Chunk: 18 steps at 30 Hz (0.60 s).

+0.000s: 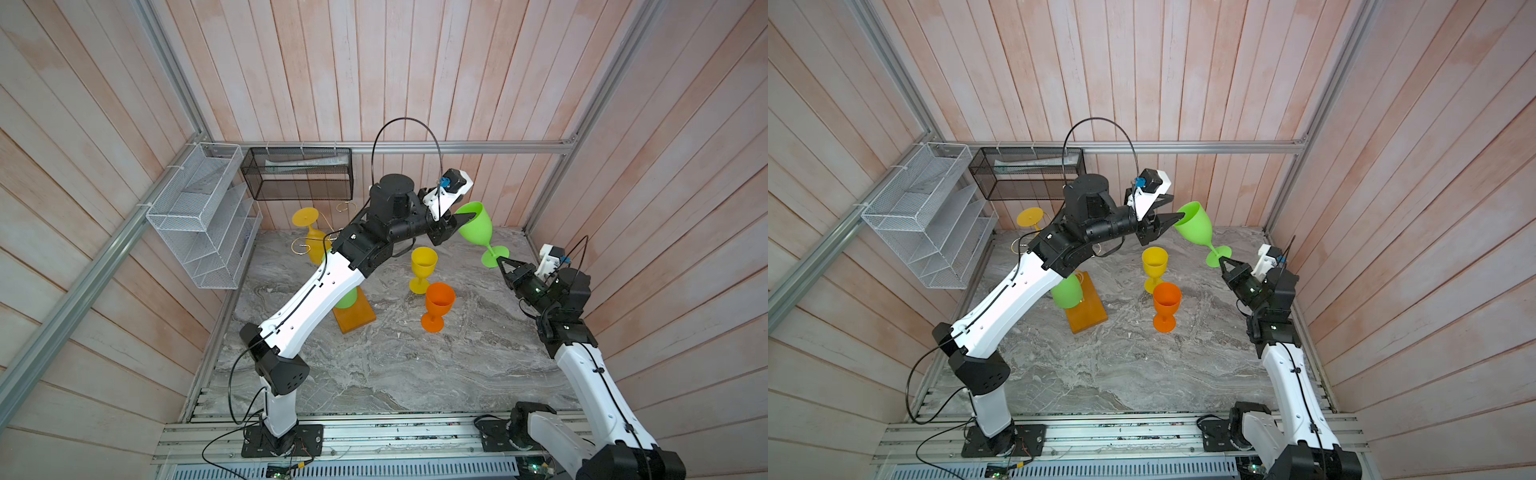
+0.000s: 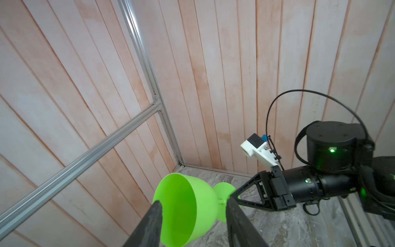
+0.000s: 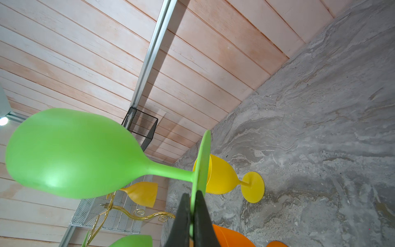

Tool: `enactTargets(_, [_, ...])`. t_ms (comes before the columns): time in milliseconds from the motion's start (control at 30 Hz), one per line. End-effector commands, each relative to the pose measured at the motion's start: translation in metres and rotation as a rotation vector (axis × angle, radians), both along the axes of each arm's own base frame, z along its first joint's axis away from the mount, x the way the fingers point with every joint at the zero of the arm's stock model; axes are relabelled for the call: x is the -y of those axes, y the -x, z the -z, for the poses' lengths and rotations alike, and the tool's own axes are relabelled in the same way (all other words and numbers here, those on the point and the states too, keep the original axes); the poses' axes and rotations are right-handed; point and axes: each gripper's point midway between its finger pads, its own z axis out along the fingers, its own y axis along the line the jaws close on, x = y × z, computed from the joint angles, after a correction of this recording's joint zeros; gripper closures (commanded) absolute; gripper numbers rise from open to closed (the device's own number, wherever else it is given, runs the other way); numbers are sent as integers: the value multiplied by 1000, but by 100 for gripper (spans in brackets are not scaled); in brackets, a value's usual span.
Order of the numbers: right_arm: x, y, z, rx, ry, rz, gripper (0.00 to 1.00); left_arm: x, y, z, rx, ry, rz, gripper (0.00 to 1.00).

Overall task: Take the wine glass off the wine glass rack
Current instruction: Pick up the wine glass from the wine glass rack.

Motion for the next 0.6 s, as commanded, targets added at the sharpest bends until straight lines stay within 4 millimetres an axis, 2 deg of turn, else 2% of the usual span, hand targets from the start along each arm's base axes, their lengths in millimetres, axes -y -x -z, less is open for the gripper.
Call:
enactTargets(0, [6, 0, -14, 85, 55, 30, 100, 12, 8, 41, -158, -97, 87, 50])
enactTargets(300, [8, 4, -27, 130, 86, 40, 100, 18, -4, 56, -215, -106, 76, 50])
enactTargets(500, [7, 6, -33, 150, 93, 35, 100, 19, -11, 58, -226, -96, 66, 50])
enactTargets(567, [6, 6, -34, 153, 95, 33, 100, 20, -10, 60, -231, -96, 72, 53])
